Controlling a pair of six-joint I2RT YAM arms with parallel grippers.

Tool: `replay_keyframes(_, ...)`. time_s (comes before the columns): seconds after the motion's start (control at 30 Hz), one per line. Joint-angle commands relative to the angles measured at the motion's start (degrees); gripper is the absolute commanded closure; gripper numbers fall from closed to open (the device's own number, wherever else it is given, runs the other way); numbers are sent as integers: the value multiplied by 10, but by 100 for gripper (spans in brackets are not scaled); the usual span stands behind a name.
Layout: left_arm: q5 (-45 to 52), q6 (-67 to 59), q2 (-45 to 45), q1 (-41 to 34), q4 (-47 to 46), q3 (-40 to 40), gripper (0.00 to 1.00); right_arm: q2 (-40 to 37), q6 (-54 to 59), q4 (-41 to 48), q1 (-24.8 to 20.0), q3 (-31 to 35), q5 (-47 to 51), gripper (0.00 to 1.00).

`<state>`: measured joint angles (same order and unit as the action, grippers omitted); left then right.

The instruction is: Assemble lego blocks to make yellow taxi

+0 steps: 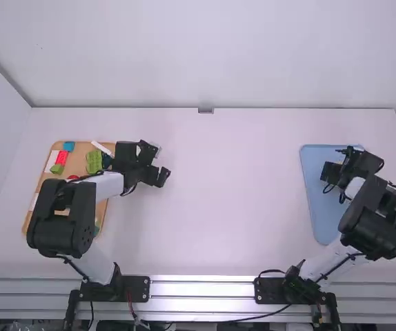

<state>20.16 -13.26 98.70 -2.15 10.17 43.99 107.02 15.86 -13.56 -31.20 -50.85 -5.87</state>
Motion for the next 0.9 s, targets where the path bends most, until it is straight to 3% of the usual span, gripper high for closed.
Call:
replay_keyframes(0.0, 23, 4, -31, -5, 1, 6, 1, -54, -6, 18, 25, 2, 52, 1)
replay_keyframes(0.13, 7, 3, -69, -14, 5, -5, 1, -126, 0, 68, 77, 2, 83, 1)
replay_keyframes(0.47, -199, -45, -262, -150, 28, -82, 0, -242, 2, 125, 243, 2, 74, 1)
replay_keyframes(0.73, -211, -41, -416, -184, 18, -109, 1, -281, 11, 125, 365, 2, 78, 2)
replay_keyframes(0.87, -211, -41, -466, -184, 5, -115, 1, -295, 11, 125, 405, 2, 105, 2)
